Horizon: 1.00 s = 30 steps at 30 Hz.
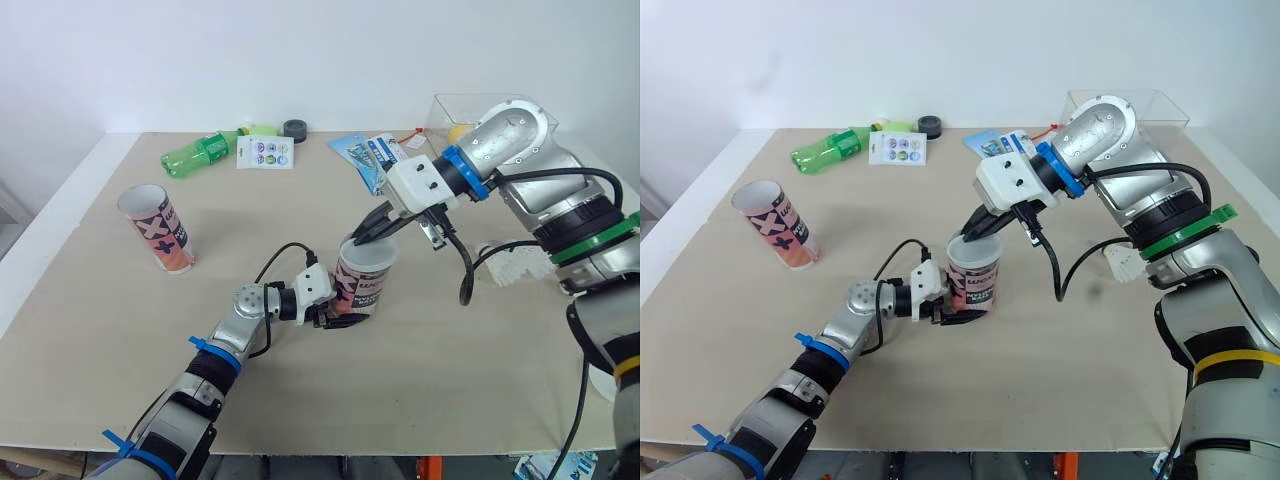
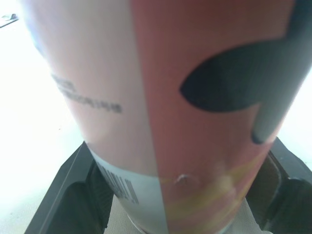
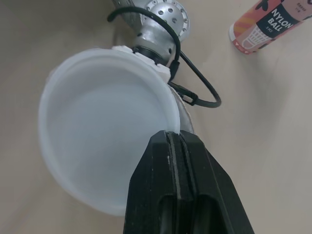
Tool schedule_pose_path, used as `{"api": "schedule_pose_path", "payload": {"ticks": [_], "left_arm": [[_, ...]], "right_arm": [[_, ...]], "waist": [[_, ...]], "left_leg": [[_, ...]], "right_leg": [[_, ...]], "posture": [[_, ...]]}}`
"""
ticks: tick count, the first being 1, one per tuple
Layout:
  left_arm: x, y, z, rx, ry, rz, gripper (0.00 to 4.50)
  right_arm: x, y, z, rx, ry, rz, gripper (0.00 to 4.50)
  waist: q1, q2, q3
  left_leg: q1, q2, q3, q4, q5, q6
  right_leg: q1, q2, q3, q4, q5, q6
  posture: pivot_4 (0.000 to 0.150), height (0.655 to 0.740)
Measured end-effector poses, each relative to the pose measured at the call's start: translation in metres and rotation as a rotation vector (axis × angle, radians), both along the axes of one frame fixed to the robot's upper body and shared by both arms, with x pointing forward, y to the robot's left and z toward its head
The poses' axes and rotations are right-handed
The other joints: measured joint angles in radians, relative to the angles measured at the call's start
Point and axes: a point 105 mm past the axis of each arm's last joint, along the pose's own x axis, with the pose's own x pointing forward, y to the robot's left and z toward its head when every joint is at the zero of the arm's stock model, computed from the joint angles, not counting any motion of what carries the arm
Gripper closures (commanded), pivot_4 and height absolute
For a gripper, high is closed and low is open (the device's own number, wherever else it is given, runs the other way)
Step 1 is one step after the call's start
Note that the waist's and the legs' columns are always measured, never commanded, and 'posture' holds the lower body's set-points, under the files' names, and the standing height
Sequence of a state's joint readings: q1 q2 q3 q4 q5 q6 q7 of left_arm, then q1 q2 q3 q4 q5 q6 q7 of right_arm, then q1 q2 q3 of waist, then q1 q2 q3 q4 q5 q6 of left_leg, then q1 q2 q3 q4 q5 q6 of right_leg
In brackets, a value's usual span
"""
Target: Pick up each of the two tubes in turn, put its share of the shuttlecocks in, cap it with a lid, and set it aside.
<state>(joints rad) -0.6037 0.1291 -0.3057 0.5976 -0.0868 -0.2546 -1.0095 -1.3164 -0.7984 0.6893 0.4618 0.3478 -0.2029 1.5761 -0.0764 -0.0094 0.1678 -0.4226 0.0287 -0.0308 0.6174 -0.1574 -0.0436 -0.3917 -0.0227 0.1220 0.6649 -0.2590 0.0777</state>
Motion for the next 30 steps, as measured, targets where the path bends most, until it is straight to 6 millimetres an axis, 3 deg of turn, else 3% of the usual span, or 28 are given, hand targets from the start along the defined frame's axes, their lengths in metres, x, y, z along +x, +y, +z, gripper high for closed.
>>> {"api": "schedule_pose_path", "payload": {"ticks": [14, 30], "left_arm": [[-0.0005, -0.0003, 0.0002, -0.002, 0.001, 0.000, 1.50], [0.0004, 0.0001, 0.0005, -0.002, 0.020, 0.008, 1.50]], "right_arm": [[0.0046, -0.0008, 0.0093, -0.003, -0.059, -0.001, 4.41], [0.0082, -0.0016, 0.0065, 0.008, -0.063, -0.012, 4.41]], "waist": [[0.000, 0.000, 0.000], [-0.001, 0.000, 0.000]], "left_leg": [[0.000, 0.000, 0.000, 0.000, 0.000, 0.000], [0.000, 0.000, 0.000, 0.000, 0.000, 0.000]], "right_leg": [[-0.001, 0.000, 0.000, 0.000, 0.001, -0.001], [-0.001, 0.000, 0.000, 0.000, 0.001, -0.001]], "posture": [[0.150, 0.7400], [0.150, 0.7400]]}}
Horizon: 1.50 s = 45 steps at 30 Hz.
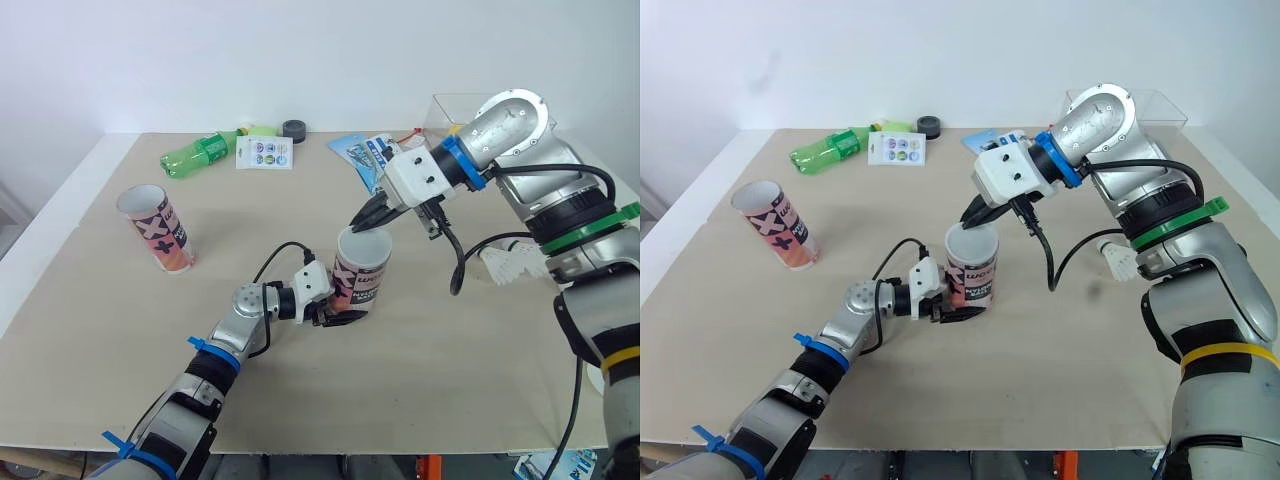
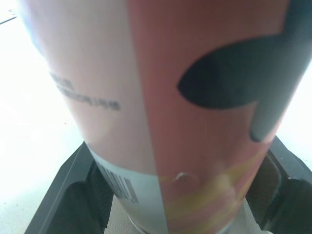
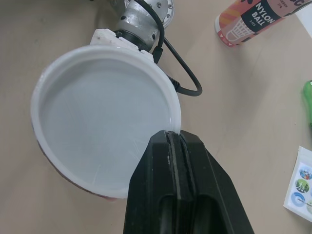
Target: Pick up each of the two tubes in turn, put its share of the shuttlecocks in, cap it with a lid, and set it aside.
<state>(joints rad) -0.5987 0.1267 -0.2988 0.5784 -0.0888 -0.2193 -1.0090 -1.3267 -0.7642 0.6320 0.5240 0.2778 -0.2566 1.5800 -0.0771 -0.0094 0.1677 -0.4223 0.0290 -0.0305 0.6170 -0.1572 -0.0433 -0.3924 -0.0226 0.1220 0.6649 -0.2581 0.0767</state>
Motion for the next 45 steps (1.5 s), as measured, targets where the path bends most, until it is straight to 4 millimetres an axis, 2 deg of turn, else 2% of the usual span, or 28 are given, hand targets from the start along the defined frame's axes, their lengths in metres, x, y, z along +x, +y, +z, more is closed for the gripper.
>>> {"api": "schedule_pose_path", "payload": {"ticks": [1, 2, 4, 5, 8, 13, 19, 22, 25, 30, 36, 45], "left_arm": [[0.000, 0.000, 0.000, 0.000, -0.001, -0.001, 1.50], [0.000, 0.000, 0.000, 0.001, -0.002, -0.001, 1.50], [0.000, 0.000, 0.001, 0.006, -0.008, -0.003, 1.50], [0.000, 0.000, 0.001, 0.011, -0.012, -0.006, 1.50], [-0.001, -0.001, 0.000, 0.013, -0.012, -0.009, 1.50], [-0.002, 0.000, 0.000, 0.006, -0.008, -0.006, 1.50], [-0.002, 0.000, 0.000, 0.004, -0.007, -0.009, 1.50], [-0.002, 0.001, 0.000, 0.004, -0.006, -0.009, 1.50], [-0.002, 0.001, 0.000, 0.006, -0.005, -0.016, 1.50], [-0.002, 0.001, 0.000, 0.007, -0.004, -0.017, 1.50], [-0.002, 0.001, 0.000, 0.007, -0.005, -0.017, 1.50], [-0.003, 0.001, 0.000, 0.003, -0.004, -0.010, 1.50]], "right_arm": [[0.000, -0.001, 0.000, 0.001, 0.008, -0.006, 4.41], [-0.001, -0.001, 0.000, 0.002, 0.016, -0.012, 3.80], [0.000, -0.003, -0.001, 0.010, 0.028, -0.027, 3.12], [0.000, -0.004, 0.001, 0.014, 0.028, -0.032, 2.57], [0.000, -0.004, 0.004, 0.029, 0.019, -0.034, 1.33], [0.000, -0.007, 0.011, 0.100, 0.072, -0.079, 1.33], [-0.002, -0.025, 0.043, 0.304, 0.144, -0.177, 1.33], [-0.005, -0.033, 0.045, 0.367, 0.208, -0.210, 1.33], [-0.017, -0.036, 0.037, 0.409, 0.302, -0.220, 2.14], [-0.033, -0.028, 0.013, 0.394, 0.412, -0.217, 4.45], [-0.036, -0.019, 0.003, 0.391, 0.433, -0.223, 4.45], [-0.034, -0.019, -0.013, 0.327, 0.394, -0.223, 4.45]], "waist": [[0.000, 0.000, 0.000], [0.000, 0.000, 0.000], [0.000, 0.000, 0.000], [0.000, 0.000, 0.000], [0.001, 0.000, 0.000], [0.001, 0.000, 0.000], [0.001, -0.001, 0.000], [0.001, -0.001, 0.000], [0.000, -0.001, 0.000], [0.000, -0.001, 0.000], [0.000, -0.001, 0.000], [0.000, -0.001, 0.000]], "left_leg": [[0.000, 0.000, 0.000, 0.000, 0.000, 0.000], [0.000, 0.000, 0.000, 0.000, 0.000, 0.000], [0.000, 0.000, 0.000, 0.000, 0.000, 0.000], [0.000, 0.000, 0.000, -0.001, 0.000, 0.000], [0.000, -0.001, 0.000, -0.001, -0.001, 0.000], [-0.001, -0.001, -0.001, -0.001, -0.001, -0.001], [-0.002, -0.001, -0.001, -0.002, -0.001, -0.001], [-0.002, -0.001, -0.001, -0.002, -0.001, -0.001], [-0.002, -0.001, -0.001, -0.002, -0.001, -0.001], [-0.002, -0.001, -0.001, -0.002, -0.001, -0.001], [-0.002, -0.001, -0.001, -0.002, -0.001, -0.001], [-0.002, -0.001, -0.001, -0.002, -0.001, -0.001]], "right_leg": [[0.000, 0.000, 0.000, 0.000, 0.000, 0.000], [0.000, 0.000, 0.000, 0.000, -0.001, 0.000], [0.000, 0.000, 0.000, 0.000, -0.001, 0.000], [0.000, 0.000, 0.000, 0.000, -0.001, 0.000], [0.000, 0.000, 0.000, 0.000, -0.003, 0.000], [0.000, 0.000, 0.000, 0.000, -0.003, 0.000], [-0.001, 0.000, 0.000, 0.000, -0.004, 0.000], [-0.001, 0.000, 0.000, 0.000, -0.004, 0.000], [-0.001, 0.000, 0.000, 0.000, -0.004, 0.000], [-0.002, 0.000, -0.001, 0.000, -0.004, 0.000], [-0.002, 0.000, -0.001, 0.000, -0.004, 0.000], [-0.002, 0.000, -0.001, 0.000, -0.004, 0.001]], "posture": [[0.150, 0.7400], [0.150, 0.7400], [0.150, 0.7400], [0.150, 0.7400], [0.150, 0.7400], [0.150, 0.7400], [0.150, 0.7400], [0.150, 0.7400], [0.150, 0.7400], [0.150, 0.7400], [0.150, 0.7400], [0.150, 0.7400]]}}
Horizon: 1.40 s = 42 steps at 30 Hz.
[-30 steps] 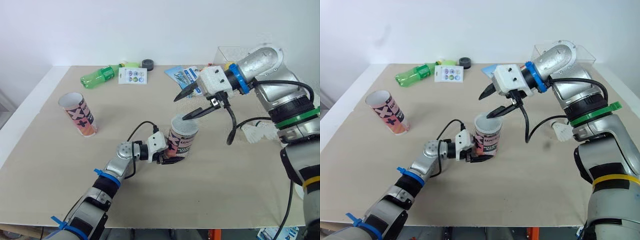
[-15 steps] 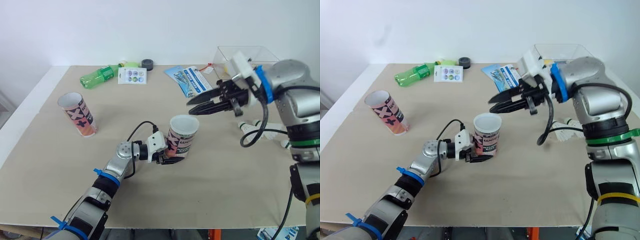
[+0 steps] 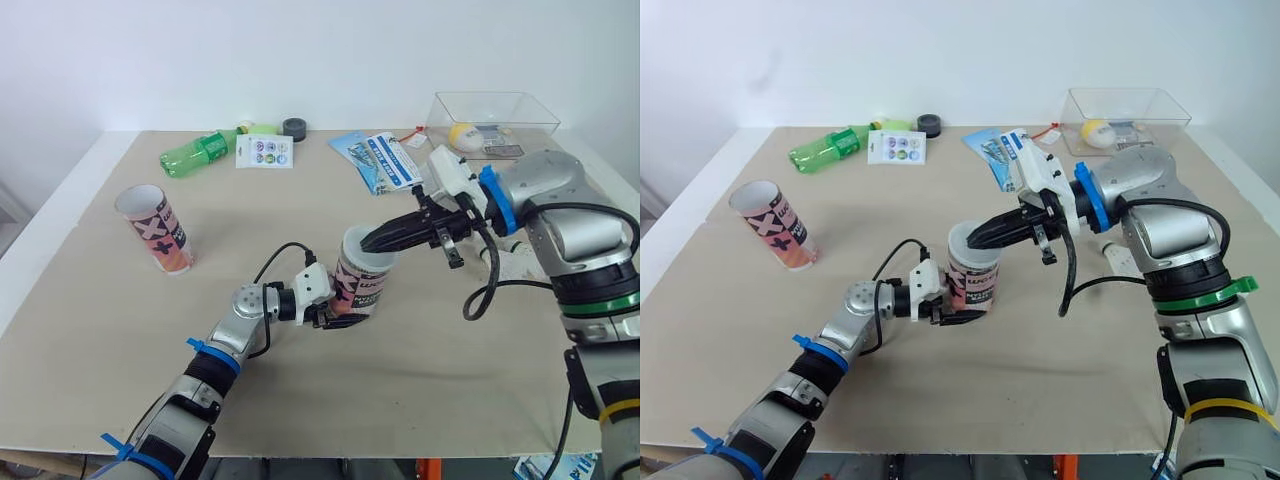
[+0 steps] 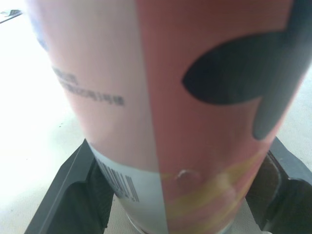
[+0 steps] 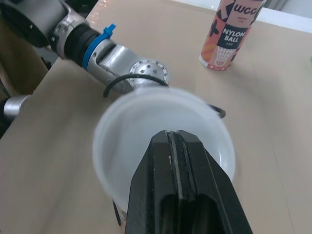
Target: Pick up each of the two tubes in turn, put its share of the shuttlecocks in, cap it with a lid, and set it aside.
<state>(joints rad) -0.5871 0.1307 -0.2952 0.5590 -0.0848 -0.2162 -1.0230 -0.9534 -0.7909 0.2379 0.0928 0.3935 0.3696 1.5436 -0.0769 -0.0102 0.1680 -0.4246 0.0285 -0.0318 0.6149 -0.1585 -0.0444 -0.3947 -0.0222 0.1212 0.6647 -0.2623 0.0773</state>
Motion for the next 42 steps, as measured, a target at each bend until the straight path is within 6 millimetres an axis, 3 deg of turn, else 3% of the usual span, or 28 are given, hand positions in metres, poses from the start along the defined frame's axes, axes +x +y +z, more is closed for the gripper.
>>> {"api": "schedule_pose_path", "payload": {"ticks": [28, 29, 31, 37, 42], "left_arm": [[0.000, 0.000, 0.000, -0.013, 0.018, 0.019, 1.50], [0.000, 0.000, 0.000, -0.014, 0.020, 0.020, 1.50], [0.000, 0.000, 0.000, -0.014, 0.019, 0.019, 1.50], [0.000, 0.000, 0.000, -0.020, 0.023, 0.019, 1.50], [0.000, 0.000, 0.001, -0.022, 0.023, 0.016, 1.50]], "right_arm": [[0.014, 0.019, -0.004, -0.079, -0.163, 0.072, 4.45], [0.014, 0.019, -0.003, -0.080, -0.152, 0.069, 3.99], [0.014, 0.017, -0.001, -0.076, -0.126, 0.055, 3.73], [0.014, 0.002, 0.022, -0.071, -0.107, -0.006, 1.59], [0.013, -0.007, 0.035, -0.058, -0.114, -0.039, 1.59]], "waist": [[0.001, -0.001, -0.001], [0.001, -0.001, 0.000], [0.001, -0.001, 0.000], [0.001, -0.001, 0.000], [0.001, -0.001, 0.000]], "left_leg": [[0.001, 0.000, 0.000, 0.000, 0.000, 0.000], [0.001, 0.000, 0.000, 0.000, 0.000, 0.000], [0.000, 0.000, -0.001, 0.000, 0.000, 0.000], [0.000, 0.000, -0.001, -0.001, -0.001, -0.001], [-0.001, 0.000, 0.000, -0.001, -0.001, -0.001]], "right_leg": [[0.002, 0.000, 0.000, 0.000, 0.000, 0.000], [0.001, 0.000, 0.000, 0.000, 0.000, 0.000], [0.001, 0.000, 0.000, 0.000, -0.001, 0.000], [-0.001, 0.000, 0.000, 0.000, -0.002, -0.001], [-0.001, -0.001, 0.000, 0.000, -0.002, -0.001]], "posture": [[0.150, 0.7400], [0.150, 0.7400], [0.150, 0.7400], [0.150, 0.7400], [0.150, 0.7400]]}}
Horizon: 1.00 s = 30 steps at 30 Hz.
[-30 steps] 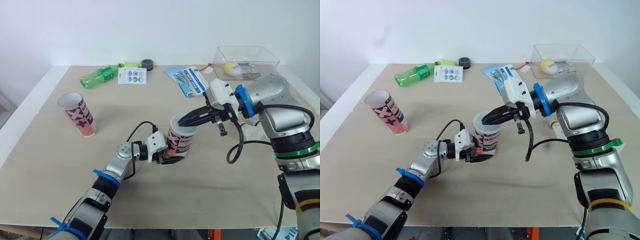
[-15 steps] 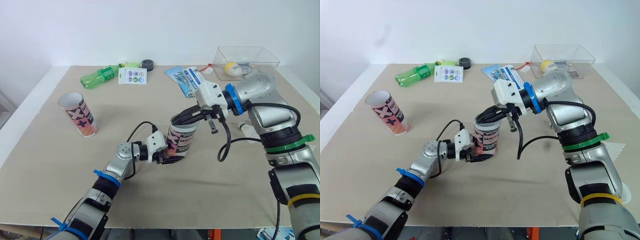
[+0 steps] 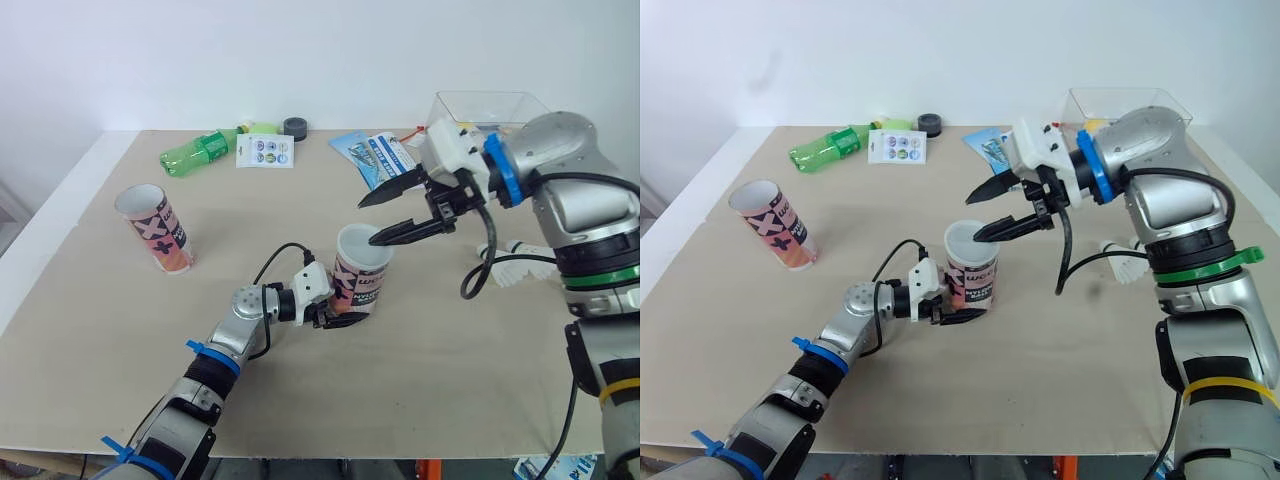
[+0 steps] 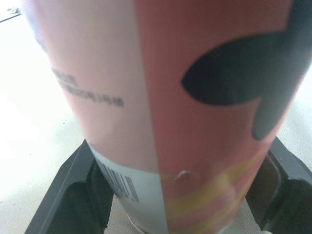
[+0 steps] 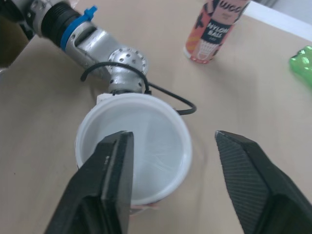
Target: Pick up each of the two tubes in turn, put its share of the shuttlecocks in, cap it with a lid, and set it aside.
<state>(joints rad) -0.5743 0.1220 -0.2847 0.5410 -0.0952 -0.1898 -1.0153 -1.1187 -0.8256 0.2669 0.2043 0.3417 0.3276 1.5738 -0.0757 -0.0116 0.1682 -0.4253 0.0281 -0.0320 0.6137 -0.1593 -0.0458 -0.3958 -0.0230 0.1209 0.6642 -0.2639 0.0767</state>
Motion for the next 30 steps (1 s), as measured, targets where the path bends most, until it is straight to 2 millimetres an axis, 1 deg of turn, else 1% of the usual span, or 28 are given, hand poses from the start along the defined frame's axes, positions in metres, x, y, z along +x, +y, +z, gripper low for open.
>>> {"api": "schedule_pose_path", "payload": {"ticks": [4, 6, 7, 8, 9, 10, 11, 14, 15, 16, 20, 25, 30], "left_arm": [[0.001, 0.000, 0.000, 0.002, 0.002, -0.001, 1.50], [0.001, 0.000, -0.001, 0.002, 0.005, -0.001, 1.50], [0.001, 0.000, -0.001, 0.000, 0.006, -0.001, 1.50], [0.001, -0.001, -0.001, -0.002, 0.006, -0.001, 1.50], [0.001, -0.001, -0.001, -0.004, 0.007, -0.001, 1.50], [0.001, -0.002, -0.001, -0.005, 0.007, -0.001, 1.50], [0.001, -0.002, 0.000, -0.008, 0.006, -0.002, 1.50], [0.000, -0.003, 0.000, -0.011, 0.005, -0.006, 1.50], [0.000, -0.003, 0.000, -0.011, 0.004, -0.006, 1.50], [0.000, -0.003, 0.000, -0.011, 0.004, -0.005, 1.50], [0.000, -0.002, 0.000, -0.011, 0.006, -0.003, 1.50], [0.000, -0.002, 0.000, -0.012, 0.004, -0.002, 1.50], [0.000, -0.002, 0.000, -0.012, 0.007, 0.001, 1.50]], "right_arm": [[0.005, -0.007, -0.001, -0.003, 0.000, -0.031, 1.59], [0.005, -0.004, -0.002, 0.004, 0.006, -0.024, 1.59], [0.005, 0.000, -0.003, 0.017, 0.019, -0.012, 1.59], [0.004, 0.004, -0.004, 0.031, 0.036, 0.000, 1.80], [0.003, 0.007, -0.005, 0.042, 0.050, 0.010, 2.11], [0.002, 0.009, -0.005, 0.048, 0.058, 0.017, 2.28], [0.000, 0.011, -0.004, 0.058, 0.071, 0.029, 2.83], [-0.005, 0.012, -0.012, 0.059, 0.097, 0.044, 4.18], [-0.005, 0.012, -0.017, 0.061, 0.114, 0.044, 4.47], [-0.006, 0.011, -0.024, 0.063, 0.142, 0.040, 4.47], [-0.007, 0.012, -0.026, 0.062, 0.148, 0.042, 4.47], [-0.006, 0.017, -0.040, 0.053, 0.164, 0.052, 4.47], [-0.005, 0.020, -0.041, 0.036, 0.125, 0.060, 4.47]], "waist": [[0.000, 0.000, 0.000], [0.000, 0.000, 0.000], [-0.001, 0.000, 0.000], [0.000, 0.000, 0.000], [0.000, 0.000, 0.000], [0.000, 0.000, 0.000], [0.000, 0.000, 0.000], [0.002, 0.000, 0.000], [0.002, -0.001, 0.000], [0.002, 0.000, 0.000], [0.001, 0.000, 0.000], [0.001, 0.000, 0.000], [0.001, 0.000, 0.000]], "left_leg": [[0.000, 0.000, 0.000, 0.000, 0.000, 0.000], [0.000, 0.000, 0.000, 0.000, 0.000, 0.000], [0.000, 0.000, 0.000, 0.000, 0.000, 0.000], [0.000, 0.000, 0.000, 0.000, 0.000, 0.000], [0.000, 0.000, 0.000, 0.000, 0.000, 0.000], [0.000, 0.000, 0.000, 0.000, 0.000, 0.000], [-0.001, 0.000, 0.000, 0.000, 0.000, 0.000], [-0.002, 0.000, -0.001, 0.000, 0.000, 0.000], [-0.002, 0.000, -0.001, 0.000, 0.000, 0.000], [-0.003, 0.000, 0.000, 0.000, 0.000, 0.000], [-0.003, 0.000, -0.001, 0.000, 0.000, 0.000], [-0.003, 0.000, 0.000, 0.000, 0.000, 0.000], [-0.002, 0.000, -0.001, 0.000, 0.000, 0.000]], "right_leg": [[-0.001, 0.000, 0.000, 0.000, 0.001, 0.000], [-0.001, 0.000, 0.000, 0.000, 0.001, 0.000], [-0.001, 0.000, 0.000, 0.000, 0.001, 0.000], [-0.001, 0.000, 0.000, 0.000, 0.001, 0.000], [-0.001, 0.000, 0.000, 0.000, 0.001, 0.000], [-0.001, 0.000, 0.000, 0.000, 0.001, 0.000], [-0.001, 0.000, 0.000, 0.000, 0.001, 0.000], [-0.001, 0.000, 0.000, 0.000, 0.000, 0.001], [-0.002, 0.000, 0.000, 0.000, 0.000, 0.001], [-0.002, 0.000, 0.000, 0.000, 0.001, 0.001], [-0.003, 0.000, 0.000, 0.000, 0.001, 0.001], [-0.003, 0.000, 0.000, 0.000, 0.001, 0.001], [-0.002, 0.001, 0.000, 0.000, 0.001, 0.001]], "posture": [[0.150, 0.7400], [0.150, 0.7400], [0.150, 0.7400], [0.150, 0.7400], [0.150, 0.7400], [0.150, 0.7400], [0.150, 0.7400], [0.150, 0.7400], [0.150, 0.7400], [0.150, 0.7400], [0.150, 0.7400], [0.150, 0.7400], [0.150, 0.7400]]}}
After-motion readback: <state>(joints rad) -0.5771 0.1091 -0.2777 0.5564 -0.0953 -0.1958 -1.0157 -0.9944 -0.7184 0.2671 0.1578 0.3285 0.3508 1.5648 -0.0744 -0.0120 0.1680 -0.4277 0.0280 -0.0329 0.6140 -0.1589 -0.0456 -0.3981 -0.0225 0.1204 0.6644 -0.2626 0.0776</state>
